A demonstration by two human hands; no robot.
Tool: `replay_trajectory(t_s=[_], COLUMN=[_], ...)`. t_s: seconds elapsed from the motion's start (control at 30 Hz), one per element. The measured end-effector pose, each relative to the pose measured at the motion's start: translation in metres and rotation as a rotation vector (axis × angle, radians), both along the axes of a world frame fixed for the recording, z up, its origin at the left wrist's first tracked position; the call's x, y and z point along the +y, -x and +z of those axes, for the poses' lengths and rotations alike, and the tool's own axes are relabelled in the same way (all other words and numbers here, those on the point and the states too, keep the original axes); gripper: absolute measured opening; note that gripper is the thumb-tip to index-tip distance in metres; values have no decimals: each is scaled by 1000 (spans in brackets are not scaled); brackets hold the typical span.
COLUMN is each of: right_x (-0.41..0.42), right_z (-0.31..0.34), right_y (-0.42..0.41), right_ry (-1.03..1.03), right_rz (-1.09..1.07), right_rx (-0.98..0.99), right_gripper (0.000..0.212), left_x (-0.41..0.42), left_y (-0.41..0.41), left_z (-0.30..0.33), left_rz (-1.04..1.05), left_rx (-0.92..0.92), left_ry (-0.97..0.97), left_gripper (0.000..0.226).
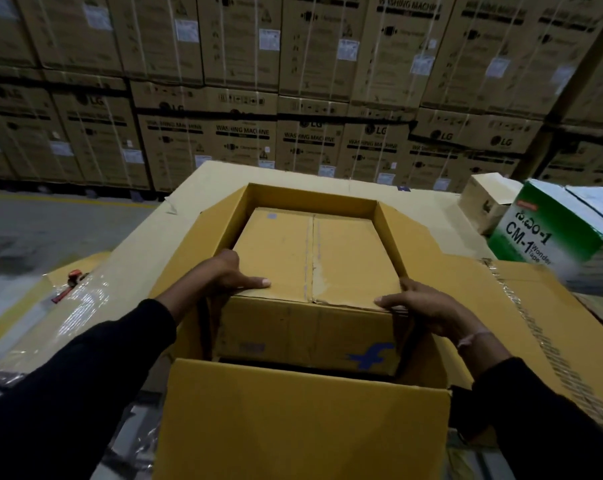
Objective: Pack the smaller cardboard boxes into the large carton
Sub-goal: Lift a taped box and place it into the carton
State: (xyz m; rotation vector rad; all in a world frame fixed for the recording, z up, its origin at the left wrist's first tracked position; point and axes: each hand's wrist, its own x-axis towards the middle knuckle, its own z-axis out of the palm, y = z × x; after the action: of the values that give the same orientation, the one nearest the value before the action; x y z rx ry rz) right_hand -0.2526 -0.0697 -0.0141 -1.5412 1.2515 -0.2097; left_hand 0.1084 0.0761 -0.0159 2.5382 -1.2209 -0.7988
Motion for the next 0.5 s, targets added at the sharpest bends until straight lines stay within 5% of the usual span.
replay_trajectory(t_s=[0.1, 0.27, 0.4, 0.5], right_x=[-2, 3, 11, 14], right_z=[-11, -33, -42, -45], right_y=[-16, -45, -57, -57], right_ry=[137, 272, 326, 338], right_rz=[114, 259, 301, 306], right_rx=[303, 613, 839, 904], right_gripper=[50, 72, 132, 147], left_x=[-6, -6, -8, -6], left_y=[9, 28, 34, 37], left_z=[-12, -35, -30, -27], left_rz=[-15, 2, -30, -85], left_rx=[-33, -90, -174, -207], left_ry=[-82, -218, -255, -339], left_gripper=[116, 132, 120, 93])
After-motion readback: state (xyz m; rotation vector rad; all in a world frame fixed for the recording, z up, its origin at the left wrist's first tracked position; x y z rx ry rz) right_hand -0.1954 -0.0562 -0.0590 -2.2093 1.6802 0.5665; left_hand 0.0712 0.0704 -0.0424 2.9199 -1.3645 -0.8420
